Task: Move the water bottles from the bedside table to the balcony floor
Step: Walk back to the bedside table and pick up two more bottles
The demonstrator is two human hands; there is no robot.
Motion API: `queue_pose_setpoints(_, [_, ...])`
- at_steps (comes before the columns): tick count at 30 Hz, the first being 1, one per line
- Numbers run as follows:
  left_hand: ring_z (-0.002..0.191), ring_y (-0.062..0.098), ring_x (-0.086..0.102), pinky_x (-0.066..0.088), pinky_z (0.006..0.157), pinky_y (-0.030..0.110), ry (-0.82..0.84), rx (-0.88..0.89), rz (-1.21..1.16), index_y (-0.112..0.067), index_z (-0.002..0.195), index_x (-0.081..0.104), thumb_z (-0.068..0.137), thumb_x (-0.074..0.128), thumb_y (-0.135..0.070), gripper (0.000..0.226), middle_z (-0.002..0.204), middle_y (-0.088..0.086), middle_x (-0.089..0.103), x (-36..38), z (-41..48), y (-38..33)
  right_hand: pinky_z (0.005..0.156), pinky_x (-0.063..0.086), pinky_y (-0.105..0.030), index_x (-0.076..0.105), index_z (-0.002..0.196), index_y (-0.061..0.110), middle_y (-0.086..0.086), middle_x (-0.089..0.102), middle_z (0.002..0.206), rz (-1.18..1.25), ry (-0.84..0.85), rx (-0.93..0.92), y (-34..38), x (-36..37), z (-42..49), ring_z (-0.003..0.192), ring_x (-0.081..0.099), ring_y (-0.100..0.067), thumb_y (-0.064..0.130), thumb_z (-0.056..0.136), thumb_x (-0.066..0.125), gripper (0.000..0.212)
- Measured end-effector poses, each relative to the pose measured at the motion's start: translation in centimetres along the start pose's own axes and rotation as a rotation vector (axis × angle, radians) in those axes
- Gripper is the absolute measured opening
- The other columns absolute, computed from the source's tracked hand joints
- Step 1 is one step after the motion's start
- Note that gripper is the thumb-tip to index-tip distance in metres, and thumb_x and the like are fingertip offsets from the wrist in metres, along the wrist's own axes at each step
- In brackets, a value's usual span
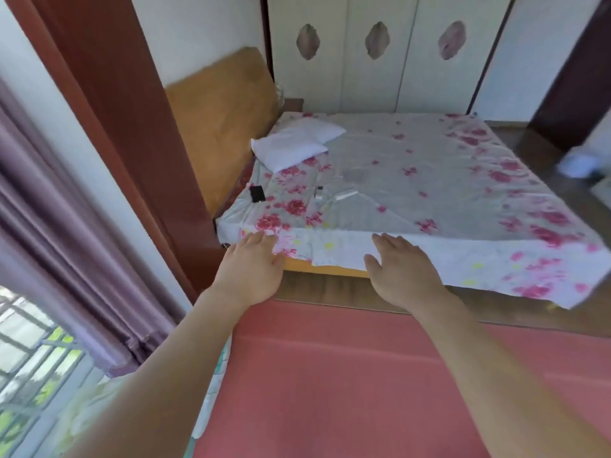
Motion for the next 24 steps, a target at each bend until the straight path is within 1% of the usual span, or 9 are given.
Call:
queue_pose_setpoints(6, [0.148,0.025,0.022,0.018,0.121,0.044,0.091,0.177,-0.018,-0.015,0.152,0.034,0.105,0.035,-0.037,0.052,0.161,0.009,0.027,3.8,5.3,-10.4,0.116,0.027,-0.043,0.031,0.152,0.01,-0.008,0.039,0.153,0.013,-0.03,0.202,-11.2,-2.2,-1.3,0.141,0.032,-0.028,0.035,0.104,0.034,0.055])
queue_pose_setpoints(11, [0.149,0.024,0.02,0.018,0.121,0.037,0.171,0.363,-0.009,-0.016,0.154,0.031,0.106,0.031,-0.038,0.053,0.162,0.008,0.024,7.1,10.3,-18.9,0.117,0.025,-0.043,0.032,0.152,0.012,-0.006,0.036,0.156,0.044,-0.064,0.392,-18.8,-3.5,-2.3,0.145,0.028,-0.026,0.038,0.103,0.034,0.056])
queue_pose_setpoints(13, [0.148,0.025,0.022,0.018,0.119,0.036,0.188,0.437,-0.017,-0.015,0.153,0.033,0.106,0.032,-0.037,0.052,0.162,0.007,0.026,8.2,12.4,-22.6,0.117,0.027,-0.046,0.033,0.152,0.011,-0.007,0.035,0.157,0.016,-0.067,0.472,-21.9,-4.0,-2.7,0.146,0.028,-0.027,0.042,0.101,0.027,0.06])
queue_pose_setpoints(15, [0.147,0.025,0.024,0.021,0.118,0.037,0.203,0.516,-0.016,-0.014,0.151,0.035,0.105,0.032,-0.036,0.051,0.16,0.008,0.029,9.3,14.3,-26.2,0.116,0.028,-0.048,0.036,0.151,0.011,-0.007,0.035,0.158,0.0,-0.073,0.543,-24.7,-4.6,-3.1,0.146,0.028,-0.03,0.048,0.093,0.012,0.073])
queue_pose_setpoints(16, [0.146,0.025,0.025,0.022,0.118,0.038,0.208,0.561,-0.012,-0.014,0.151,0.035,0.105,0.033,-0.036,0.051,0.159,0.008,0.03,9.8,15.1,-28.1,0.116,0.029,-0.048,0.037,0.15,0.011,-0.007,0.037,0.156,0.015,-0.097,0.586,-26.2,-5.0,-3.4,0.144,0.031,-0.03,0.048,0.091,0.013,0.074])
queue_pose_setpoints(19, [0.144,0.025,0.03,0.027,0.116,0.039,0.227,0.694,-0.018,-0.014,0.148,0.039,0.104,0.034,-0.032,0.048,0.156,0.008,0.036,11.2,17.1,-33.7,0.109,0.036,-0.044,0.045,0.143,0.013,-0.005,0.051,0.142,0.036,-0.174,0.713,-30.5,-6.4,-4.7,0.135,0.042,-0.029,0.039,0.1,0.031,0.053])
queue_pose_setpoints(21, [0.141,0.024,0.034,0.029,0.115,0.039,0.255,0.769,-0.024,-0.013,0.146,0.041,0.104,0.035,-0.031,0.046,0.153,0.007,0.04,12.4,17.9,-37.1,0.107,0.037,-0.042,0.053,0.134,0.015,-0.004,0.056,0.133,0.065,-0.216,0.797,-32.7,-7.0,-5.8,0.129,0.045,-0.029,0.034,0.1,0.035,0.042])
queue_pose_setpoints(23, [0.135,0.024,0.039,0.033,0.111,0.039,0.277,0.845,-0.026,-0.012,0.143,0.044,0.104,0.035,-0.032,0.045,0.147,0.006,0.046,13.6,18.2,-40.5,0.109,0.036,-0.041,0.054,0.13,0.014,-0.004,0.056,0.134,0.088,-0.248,0.874,-34.5,-7.1,-7.3,0.13,0.045,-0.028,0.031,0.1,0.036,0.038])
queue_pose_setpoints(24, [0.134,0.024,0.04,0.034,0.11,0.039,0.294,0.875,-0.029,-0.01,0.142,0.045,0.104,0.035,-0.032,0.045,0.145,0.006,0.047,14.2,18.2,-42.3,0.11,0.034,-0.04,0.053,0.132,0.015,-0.003,0.055,0.138,0.099,-0.264,0.914,-35.4,-7.2,-8.2,0.131,0.043,-0.027,0.029,0.1,0.037,0.039])
Point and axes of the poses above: each hand's wrist, its own z-axis towards the middle knuckle, its own x-axis out of the palm, y = z × x, the point moved 10 cm from there along z, towards the middle knuckle
